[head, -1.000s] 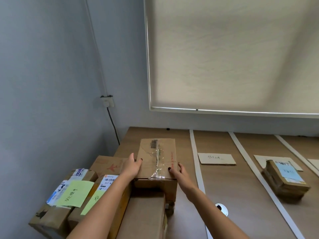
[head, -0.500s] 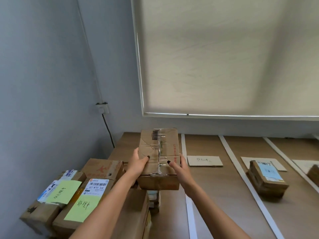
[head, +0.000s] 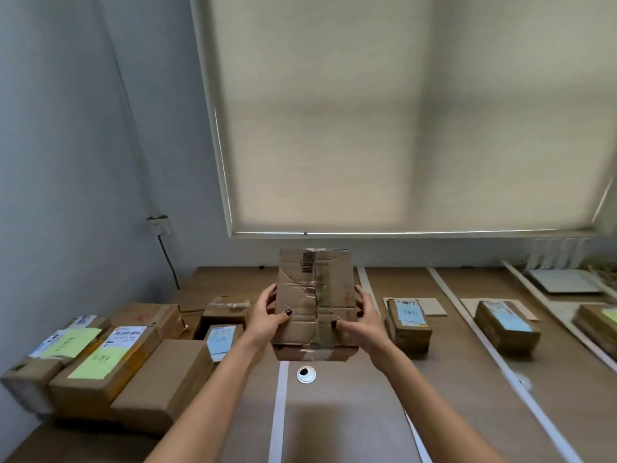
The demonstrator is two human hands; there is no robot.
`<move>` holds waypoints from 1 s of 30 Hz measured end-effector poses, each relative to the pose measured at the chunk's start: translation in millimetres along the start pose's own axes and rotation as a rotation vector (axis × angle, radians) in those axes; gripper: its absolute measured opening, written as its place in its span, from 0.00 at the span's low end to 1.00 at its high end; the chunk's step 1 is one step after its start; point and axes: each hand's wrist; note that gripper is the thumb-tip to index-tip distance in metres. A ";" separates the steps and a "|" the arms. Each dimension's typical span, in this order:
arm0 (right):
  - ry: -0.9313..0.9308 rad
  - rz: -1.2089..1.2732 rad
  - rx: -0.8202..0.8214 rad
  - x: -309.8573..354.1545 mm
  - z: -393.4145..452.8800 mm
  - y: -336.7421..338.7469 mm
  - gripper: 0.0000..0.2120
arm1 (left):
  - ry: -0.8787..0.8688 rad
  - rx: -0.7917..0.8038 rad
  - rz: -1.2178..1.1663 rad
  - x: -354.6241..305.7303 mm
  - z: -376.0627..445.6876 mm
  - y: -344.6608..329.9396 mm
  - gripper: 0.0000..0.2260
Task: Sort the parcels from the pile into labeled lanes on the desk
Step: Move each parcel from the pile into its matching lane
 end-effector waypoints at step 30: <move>-0.098 0.247 0.001 -17.0 -30.2 54.8 0.22 | 0.031 0.091 -0.107 0.1 -51.4 -51.5 0.16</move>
Point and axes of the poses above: each hand's wrist, its own z-axis towards the middle knuckle, its own y-axis out of the back of the hand, x = y × z, and after that the axes turned 4 degrees about y, right-handed
